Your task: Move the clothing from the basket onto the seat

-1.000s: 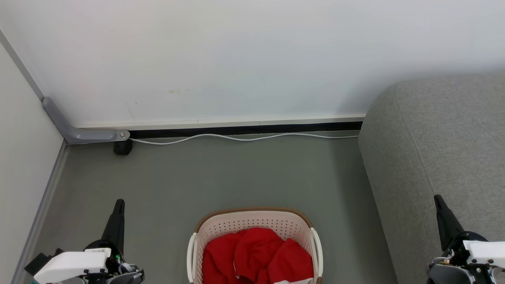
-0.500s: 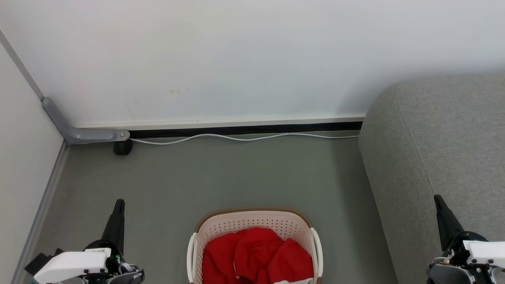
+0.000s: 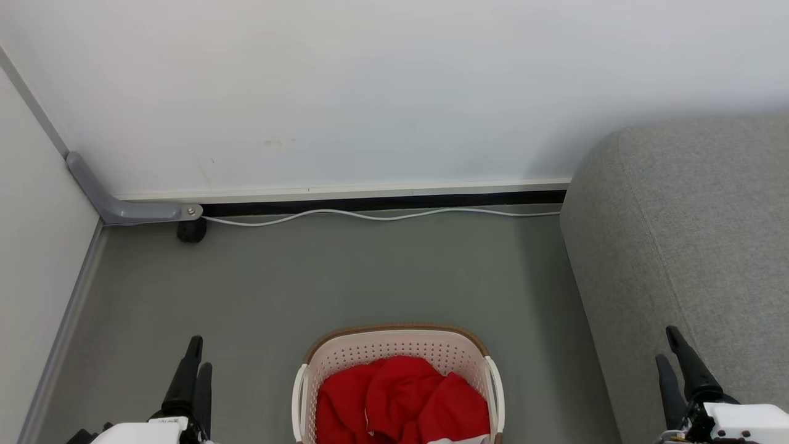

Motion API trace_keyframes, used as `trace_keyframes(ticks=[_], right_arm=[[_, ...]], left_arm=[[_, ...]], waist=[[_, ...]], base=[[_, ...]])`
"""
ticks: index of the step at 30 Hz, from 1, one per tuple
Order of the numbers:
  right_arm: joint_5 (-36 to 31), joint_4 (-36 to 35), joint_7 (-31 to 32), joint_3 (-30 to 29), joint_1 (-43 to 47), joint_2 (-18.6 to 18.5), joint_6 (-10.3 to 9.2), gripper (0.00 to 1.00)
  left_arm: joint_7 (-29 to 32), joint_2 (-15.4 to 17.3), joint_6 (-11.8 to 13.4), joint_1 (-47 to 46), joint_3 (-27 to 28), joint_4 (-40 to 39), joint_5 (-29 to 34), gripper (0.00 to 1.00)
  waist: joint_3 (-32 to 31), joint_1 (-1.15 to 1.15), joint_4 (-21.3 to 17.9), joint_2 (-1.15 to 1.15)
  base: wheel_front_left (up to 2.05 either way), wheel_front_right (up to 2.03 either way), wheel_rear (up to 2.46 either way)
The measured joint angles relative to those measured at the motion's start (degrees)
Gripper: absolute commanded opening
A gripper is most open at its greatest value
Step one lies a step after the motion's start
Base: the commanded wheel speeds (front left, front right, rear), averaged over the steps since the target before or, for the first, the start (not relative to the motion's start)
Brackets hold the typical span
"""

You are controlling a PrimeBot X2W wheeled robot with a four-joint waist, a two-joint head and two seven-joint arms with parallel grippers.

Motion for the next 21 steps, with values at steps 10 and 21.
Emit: trace_keyframes(ticks=[10,21], right_arm=[[-1.44,0.1,-1.98,2.44,-1.8,-0.66,0.0,1.0],[-6.83,0.92,-4.14,5.02,-4.08,-1.85,0.0,1.0]], left_arm=[[-2.19,0.43,0.0,-1.32,-1.57,0.59,0.77,1.0],[-4.28,1.86,-0.01,-3.06,-3.48,1.51,7.48,1.0]], waist=[[0.19,0.0,-0.05,0.0],[0.25,-0.01,-0.03,0.0]], base=[[0.0,0.0,0.0],[0.0,0.0,0.0]])
